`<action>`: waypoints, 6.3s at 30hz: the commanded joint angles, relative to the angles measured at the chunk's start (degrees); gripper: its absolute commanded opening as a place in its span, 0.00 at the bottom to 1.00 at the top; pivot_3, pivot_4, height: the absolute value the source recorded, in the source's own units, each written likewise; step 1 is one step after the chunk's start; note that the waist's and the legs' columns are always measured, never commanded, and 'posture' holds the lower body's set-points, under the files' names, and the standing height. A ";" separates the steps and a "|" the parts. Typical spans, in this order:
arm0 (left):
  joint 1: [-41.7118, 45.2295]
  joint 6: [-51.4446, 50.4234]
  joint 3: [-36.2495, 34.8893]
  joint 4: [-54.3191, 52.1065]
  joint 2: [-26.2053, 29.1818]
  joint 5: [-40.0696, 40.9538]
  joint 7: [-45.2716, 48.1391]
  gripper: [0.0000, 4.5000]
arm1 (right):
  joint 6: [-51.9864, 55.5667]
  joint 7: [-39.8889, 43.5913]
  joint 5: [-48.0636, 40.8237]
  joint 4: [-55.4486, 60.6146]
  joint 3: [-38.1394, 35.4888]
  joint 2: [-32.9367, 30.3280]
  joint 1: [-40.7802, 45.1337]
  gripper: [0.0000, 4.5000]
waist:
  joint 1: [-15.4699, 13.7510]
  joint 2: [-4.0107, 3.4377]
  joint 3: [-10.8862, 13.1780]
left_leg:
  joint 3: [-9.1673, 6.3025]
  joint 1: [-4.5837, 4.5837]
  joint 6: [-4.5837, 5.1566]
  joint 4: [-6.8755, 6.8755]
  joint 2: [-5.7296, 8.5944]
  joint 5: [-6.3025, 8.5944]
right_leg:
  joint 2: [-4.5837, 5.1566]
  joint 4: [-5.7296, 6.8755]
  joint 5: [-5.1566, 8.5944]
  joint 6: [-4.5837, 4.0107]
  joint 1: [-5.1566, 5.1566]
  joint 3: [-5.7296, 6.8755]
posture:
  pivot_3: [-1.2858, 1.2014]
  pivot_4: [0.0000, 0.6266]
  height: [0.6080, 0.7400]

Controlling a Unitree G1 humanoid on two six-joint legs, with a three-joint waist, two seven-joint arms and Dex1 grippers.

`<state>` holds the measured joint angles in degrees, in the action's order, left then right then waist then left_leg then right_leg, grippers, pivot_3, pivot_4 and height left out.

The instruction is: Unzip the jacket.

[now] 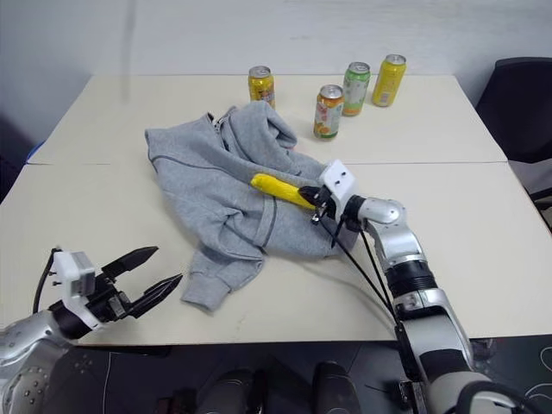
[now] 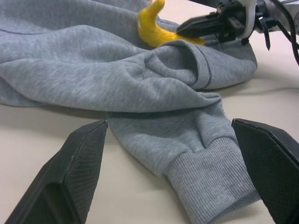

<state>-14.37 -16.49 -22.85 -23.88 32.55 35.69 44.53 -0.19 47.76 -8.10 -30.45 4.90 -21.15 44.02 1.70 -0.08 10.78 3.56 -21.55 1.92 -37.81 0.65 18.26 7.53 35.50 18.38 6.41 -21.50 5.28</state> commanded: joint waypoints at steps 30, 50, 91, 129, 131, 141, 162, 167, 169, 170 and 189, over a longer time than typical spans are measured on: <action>2.99 -0.92 1.41 -5.44 0.93 0.28 -3.57 1.00 | 15.74 13.24 -8.61 9.58 -2.00 1.88 1.96 0.16 | 0.04 -0.02 0.01 | 0.00 -0.01 -0.02 0.02 -0.03 0.02 | 0.01 -0.02 0.00 0.00 -0.02 0.00 | 0.52 0.24 1.00; 9.18 0.51 4.28 -1.09 2.02 -3.97 -4.46 1.00 | 3.04 -24.30 5.30 -27.89 -16.61 -21.69 6.65 0.16 | 0.41 -0.13 0.07 | 0.30 -0.07 0.01 -0.05 -0.12 0.04 | -0.13 -0.19 0.00 0.00 -0.01 0.05 | 0.52 0.24 1.00; 60.03 44.44 30.40 78.48 3.90 -50.50 -14.89 0.74 | 6.79 -8.62 3.96 31.37 6.57 -3.90 -24.02 0.72 | -2.60 -0.02 0.05 | 0.29 -0.23 0.16 -0.38 0.06 0.01 | 0.02 0.25 -0.03 0.01 -0.19 1.57 | 0.52 0.24 1.00; -10.51 -17.16 0.32 -14.79 18.10 14.67 7.66 0.01 | 10.45 32.57 -19.70 31.47 -14.47 -34.08 -44.93 0.00 | -2.82 -0.35 0.34 | -0.24 0.43 0.40 -0.42 -0.05 0.61 | 0.55 -0.98 -0.05 -0.01 1.07 1.38 | 0.52 0.24 1.00; -3.80 -17.32 -1.81 -9.37 18.58 13.91 5.38 0.05 | 10.22 30.92 -19.88 31.53 -15.43 -33.34 -45.45 0.06 | -3.07 -0.36 0.34 | -0.24 0.45 0.35 -0.41 -0.05 0.62 | 0.54 -0.95 -0.07 -0.04 1.05 1.38 | 0.52 0.24 1.00; 14.61 -1.35 1.71 13.20 28.35 -3.19 16.63 0.71 | 31.21 25.55 -41.04 47.88 -23.72 -32.64 -49.14 0.80 | -2.92 -0.41 0.37 | -0.12 0.30 0.26 -0.32 -0.21 0.63 | 0.12 -0.92 -0.07 -0.04 0.93 1.37 | 0.52 0.24 1.00; 37.77 31.92 28.66 43.81 14.12 -29.80 24.58 0.64 | 8.00 21.47 -23.22 36.13 -17.90 -22.16 -42.22 1.00 | -3.03 -0.17 0.34 | 0.96 0.24 0.47 -0.53 -0.21 0.59 | 0.09 -0.01 -0.12 0.03 0.17 1.86 | 0.52 0.24 1.00; 28.15 19.79 28.26 37.96 17.19 -25.17 29.14 0.30 | 8.15 20.38 -23.11 36.71 -16.77 -20.94 -41.38 1.00 | -2.88 -0.19 0.33 | 0.92 0.43 0.46 -0.58 -0.24 0.59 | 0.53 0.09 -0.13 0.04 0.27 1.40 | 0.52 0.24 1.00; 21.30 14.57 27.36 33.34 19.89 -21.22 32.39 0.16 | 8.65 19.75 -23.26 37.49 -16.29 -20.46 -40.67 1.00 | -1.93 -0.25 0.27 | 0.90 0.43 0.41 -0.49 -0.26 0.61 | 0.53 0.05 -0.13 0.04 0.22 1.27 | 0.52 0.24 1.00; 18.05 12.20 26.48 30.83 21.17 -19.44 32.84 0.10 | 9.01 19.50 -23.42 37.92 -16.03 -20.27 -40.33 1.00 | -1.32 -0.45 0.14 | 0.92 0.47 0.38 -0.40 -0.26 0.64 | 0.53 0.03 -0.13 0.03 0.21 1.28 | 0.52 0.24 1.00; -10.66 -23.93 -14.91 3.38 17.98 15.52 16.01 0.11 | 13.99 20.86 -26.09 42.51 -11.65 -18.96 -35.04 1.00 | -1.99 -0.38 0.22 | 0.67 0.41 0.29 -0.38 -0.32 0.94 | 0.55 -0.38 -0.17 -0.17 0.03 1.38 | 0.52 0.24 1.00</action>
<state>-26.45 -36.53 -32.60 -21.15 50.17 45.88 62.96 13.84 68.17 -32.88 10.06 -6.55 -40.39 8.57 -0.29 -0.46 11.00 4.17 -21.17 2.20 -38.21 0.33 19.18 8.08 35.14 18.20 6.23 -21.48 6.70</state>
